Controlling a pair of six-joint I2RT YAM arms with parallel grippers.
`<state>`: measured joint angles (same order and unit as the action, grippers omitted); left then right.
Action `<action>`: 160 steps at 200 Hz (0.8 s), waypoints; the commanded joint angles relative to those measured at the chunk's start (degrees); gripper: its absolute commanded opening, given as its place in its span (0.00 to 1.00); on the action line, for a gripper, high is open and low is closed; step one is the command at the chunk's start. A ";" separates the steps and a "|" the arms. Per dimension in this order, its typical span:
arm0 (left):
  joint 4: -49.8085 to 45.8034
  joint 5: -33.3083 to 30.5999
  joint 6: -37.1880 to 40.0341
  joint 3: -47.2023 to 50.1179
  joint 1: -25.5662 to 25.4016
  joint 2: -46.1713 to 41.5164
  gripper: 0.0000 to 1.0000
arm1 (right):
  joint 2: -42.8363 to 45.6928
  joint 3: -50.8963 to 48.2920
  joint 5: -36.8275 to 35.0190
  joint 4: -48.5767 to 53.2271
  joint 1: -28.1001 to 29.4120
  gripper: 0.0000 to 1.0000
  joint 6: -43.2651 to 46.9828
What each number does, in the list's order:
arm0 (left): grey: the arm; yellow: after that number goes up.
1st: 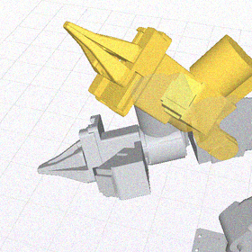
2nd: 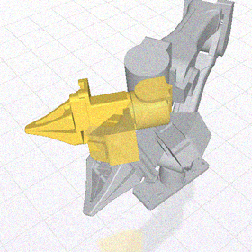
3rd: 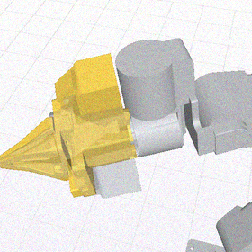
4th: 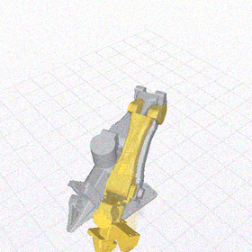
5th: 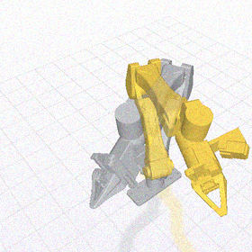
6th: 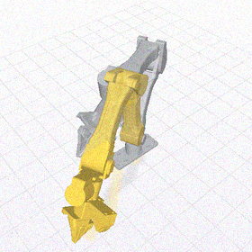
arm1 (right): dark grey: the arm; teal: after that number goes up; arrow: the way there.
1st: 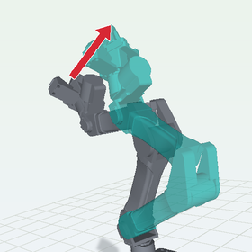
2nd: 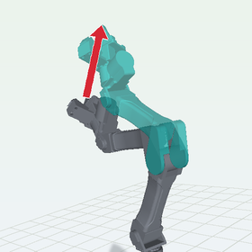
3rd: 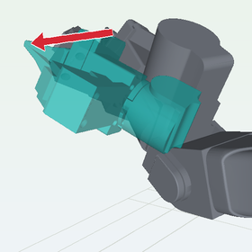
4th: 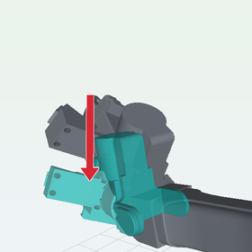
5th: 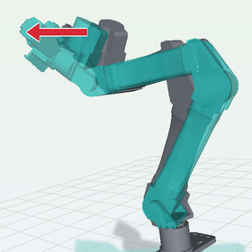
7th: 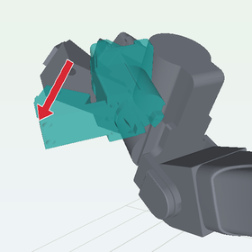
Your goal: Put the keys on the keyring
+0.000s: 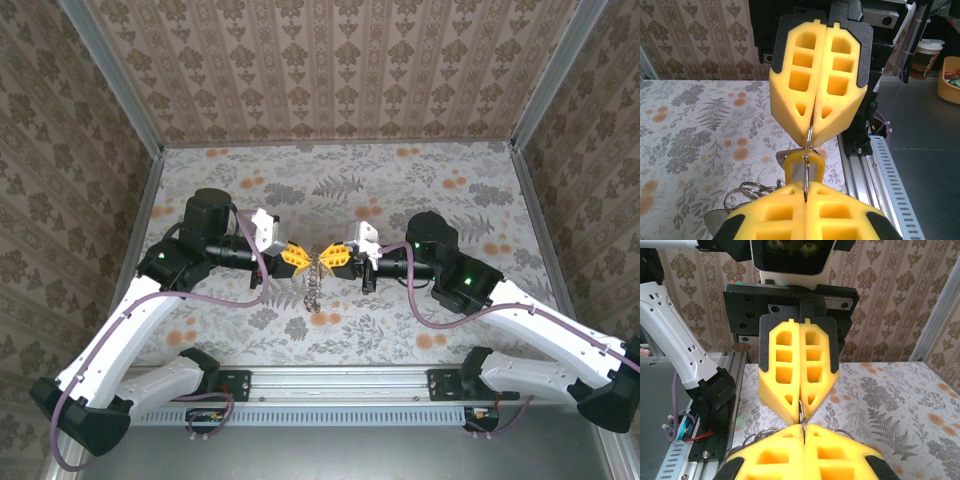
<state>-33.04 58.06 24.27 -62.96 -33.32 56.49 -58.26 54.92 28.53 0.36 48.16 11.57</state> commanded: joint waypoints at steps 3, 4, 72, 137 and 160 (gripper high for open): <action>1.31 0.75 0.98 0.11 -0.03 -1.07 0.00 | -0.50 2.09 1.74 0.17 -0.34 0.00 -1.10; 1.31 0.70 1.06 0.11 -0.06 -1.05 0.00 | -0.47 2.06 1.68 0.17 -0.30 0.00 -1.11; 1.56 0.67 0.91 0.29 -0.17 -1.23 0.00 | -0.63 2.10 2.10 0.44 -0.28 0.00 -1.21; 1.57 0.74 0.94 0.29 -0.17 -1.25 0.00 | -1.16 1.96 2.33 0.16 -0.35 0.00 -1.38; 1.57 0.74 0.95 0.25 -0.17 -1.21 0.00 | -1.42 2.02 2.23 -0.09 -0.34 0.00 -1.38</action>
<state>-33.06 57.39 24.27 -62.63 -33.32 56.49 -59.02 55.13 29.15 0.32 47.88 11.31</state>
